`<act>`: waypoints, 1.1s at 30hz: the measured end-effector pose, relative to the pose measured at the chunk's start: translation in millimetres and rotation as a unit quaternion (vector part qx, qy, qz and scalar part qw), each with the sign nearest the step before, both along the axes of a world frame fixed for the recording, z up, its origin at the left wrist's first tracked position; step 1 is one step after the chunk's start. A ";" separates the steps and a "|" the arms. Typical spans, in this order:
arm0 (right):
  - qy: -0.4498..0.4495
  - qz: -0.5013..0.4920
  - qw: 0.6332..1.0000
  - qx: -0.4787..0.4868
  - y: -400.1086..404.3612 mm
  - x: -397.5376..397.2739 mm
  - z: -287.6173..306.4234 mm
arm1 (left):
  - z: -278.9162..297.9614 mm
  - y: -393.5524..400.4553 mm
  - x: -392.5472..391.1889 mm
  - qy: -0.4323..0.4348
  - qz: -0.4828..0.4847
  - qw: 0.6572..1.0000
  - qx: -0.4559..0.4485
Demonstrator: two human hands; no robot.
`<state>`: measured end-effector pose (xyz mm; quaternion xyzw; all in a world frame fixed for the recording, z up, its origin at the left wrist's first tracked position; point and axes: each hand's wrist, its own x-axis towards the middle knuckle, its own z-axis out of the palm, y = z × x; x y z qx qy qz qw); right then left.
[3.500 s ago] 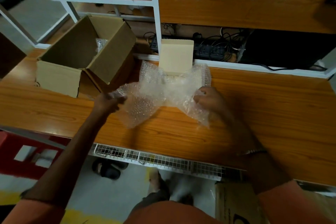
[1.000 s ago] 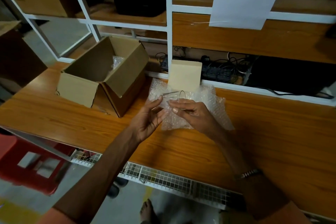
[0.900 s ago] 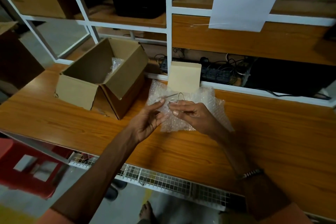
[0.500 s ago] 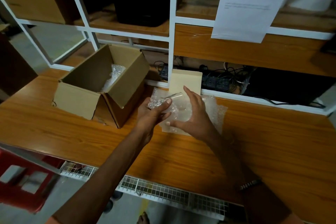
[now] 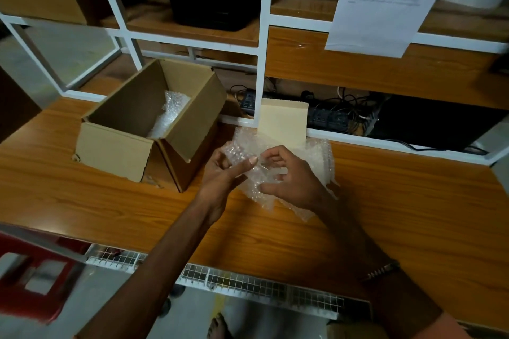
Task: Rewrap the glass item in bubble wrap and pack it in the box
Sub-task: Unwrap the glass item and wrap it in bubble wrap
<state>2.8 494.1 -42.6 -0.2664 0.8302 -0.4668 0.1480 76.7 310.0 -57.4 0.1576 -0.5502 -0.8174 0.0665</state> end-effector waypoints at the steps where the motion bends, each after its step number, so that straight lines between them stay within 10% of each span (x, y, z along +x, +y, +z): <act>1: -0.026 -0.020 0.999 -0.026 -3.7 2.4 -4.4 | -7.3 -1.0 -0.5 -0.005 0.013 0.999 0.038; 15: -0.392 -0.076 0.872 -0.285 -49.2 26.8 -33.5 | -19.0 -18.7 -15.6 -0.060 -0.127 0.989 -0.043; 23: -0.107 -0.094 0.990 -0.007 -54.3 22.4 -7.8 | -27.4 -40.2 -33.3 -0.061 -0.129 0.987 -0.075; 29: 0.105 -0.228 0.968 -0.011 -31.1 -11.0 18.4 | -16.8 -41.9 -41.9 -0.053 -0.117 0.990 -0.056; 33: 0.184 -0.077 0.979 0.050 -25.4 -33.1 43.6 | 0.9 -36.1 -44.6 -0.008 -0.150 0.979 -0.137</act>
